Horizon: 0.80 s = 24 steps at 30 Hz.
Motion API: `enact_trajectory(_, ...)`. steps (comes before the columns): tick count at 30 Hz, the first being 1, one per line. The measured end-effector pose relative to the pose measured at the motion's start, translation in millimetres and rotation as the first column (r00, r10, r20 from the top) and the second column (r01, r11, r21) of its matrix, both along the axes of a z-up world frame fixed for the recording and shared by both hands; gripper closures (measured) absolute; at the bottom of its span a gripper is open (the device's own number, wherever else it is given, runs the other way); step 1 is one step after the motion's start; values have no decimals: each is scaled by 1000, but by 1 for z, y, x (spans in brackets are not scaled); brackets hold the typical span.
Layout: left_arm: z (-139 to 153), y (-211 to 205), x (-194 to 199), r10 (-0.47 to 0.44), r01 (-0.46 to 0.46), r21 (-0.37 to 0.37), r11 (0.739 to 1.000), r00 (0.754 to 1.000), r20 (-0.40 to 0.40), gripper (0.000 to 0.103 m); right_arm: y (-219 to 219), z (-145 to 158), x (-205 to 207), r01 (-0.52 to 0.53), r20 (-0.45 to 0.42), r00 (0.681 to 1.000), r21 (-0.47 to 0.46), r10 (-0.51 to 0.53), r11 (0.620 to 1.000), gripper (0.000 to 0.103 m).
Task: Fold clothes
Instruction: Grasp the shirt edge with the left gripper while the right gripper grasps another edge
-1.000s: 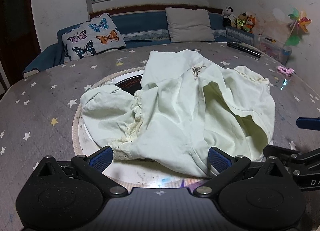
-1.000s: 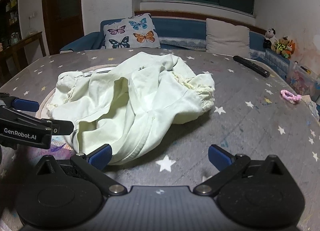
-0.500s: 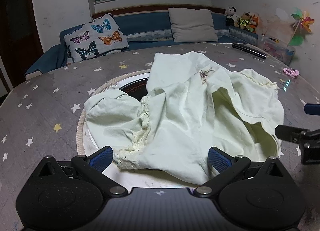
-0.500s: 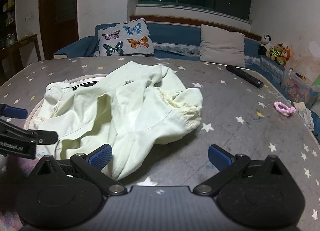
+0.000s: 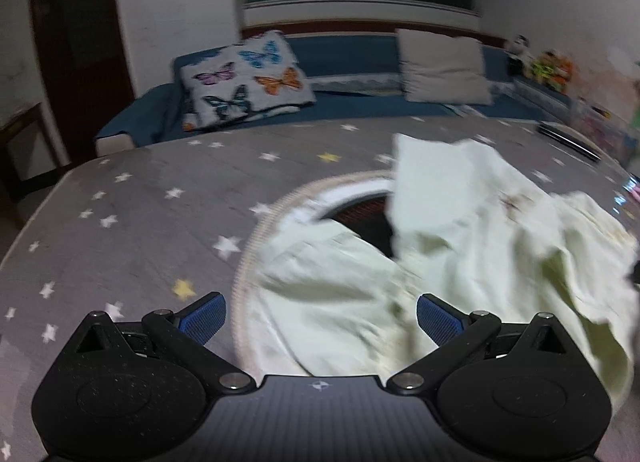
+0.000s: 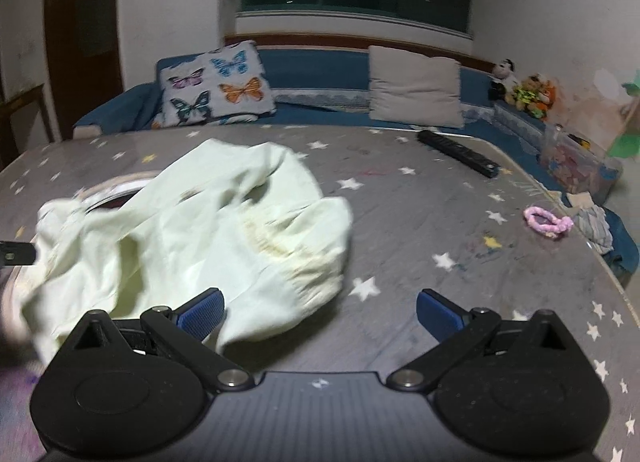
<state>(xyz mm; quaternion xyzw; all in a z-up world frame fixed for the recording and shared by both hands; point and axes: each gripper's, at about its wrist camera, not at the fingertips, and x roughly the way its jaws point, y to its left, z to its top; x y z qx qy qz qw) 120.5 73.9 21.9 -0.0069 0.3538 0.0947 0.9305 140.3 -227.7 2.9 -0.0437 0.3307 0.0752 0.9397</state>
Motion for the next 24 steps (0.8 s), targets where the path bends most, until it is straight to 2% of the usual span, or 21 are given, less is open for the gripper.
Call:
enact_trajectory(5, 0, 25, 15, 52, -52, -12, 999, 999, 4, 1, -22, 5, 30, 69, -1, 998, 68, -69, 995, 4)
enact_trajectory(8, -3, 35, 22, 61, -61, -13, 998, 998, -2, 5, -32, 2, 50, 96, -37, 995, 124, -92, 988, 7)
enact_trajectory(12, -12, 44, 34, 51, -52, -35, 998, 998, -31, 13, -35, -7, 71, 106, -83, 992, 151, -94, 983, 14)
enact_trajectory(14, -18, 46, 41, 43, -45, -49, 998, 998, -50, 13, -34, -12, 80, 100, -105, 991, 162, -84, 982, 17)
enact_trajectory(17, -25, 44, 48, 5, -9, -66, 998, 998, -63, 21, -31, -20, 89, 93, -133, 989, 182, -69, 979, 21)
enact_trajectory(18, -27, 43, 49, -8, 4, -68, 998, 998, -66, 26, -30, -22, 91, 91, -142, 988, 190, -64, 978, 23)
enact_trajectory(19, -29, 42, 51, -18, 12, -76, 997, 997, -69, 35, -30, -24, 94, 90, -150, 987, 197, -61, 976, 25)
enact_trajectory(20, -32, 42, 52, -26, 20, -87, 996, 997, -72, 41, -30, -27, 97, 86, -165, 985, 210, -51, 974, 32)
enact_trajectory(22, -36, 41, 54, -42, 34, -108, 994, 996, -78, 67, -29, -32, 101, 82, -184, 982, 227, -40, 970, 42)
enact_trajectory(24, -39, 41, 56, -54, 45, -121, 992, 996, -77, 77, -29, -35, 103, 78, -192, 981, 240, -32, 968, 55)
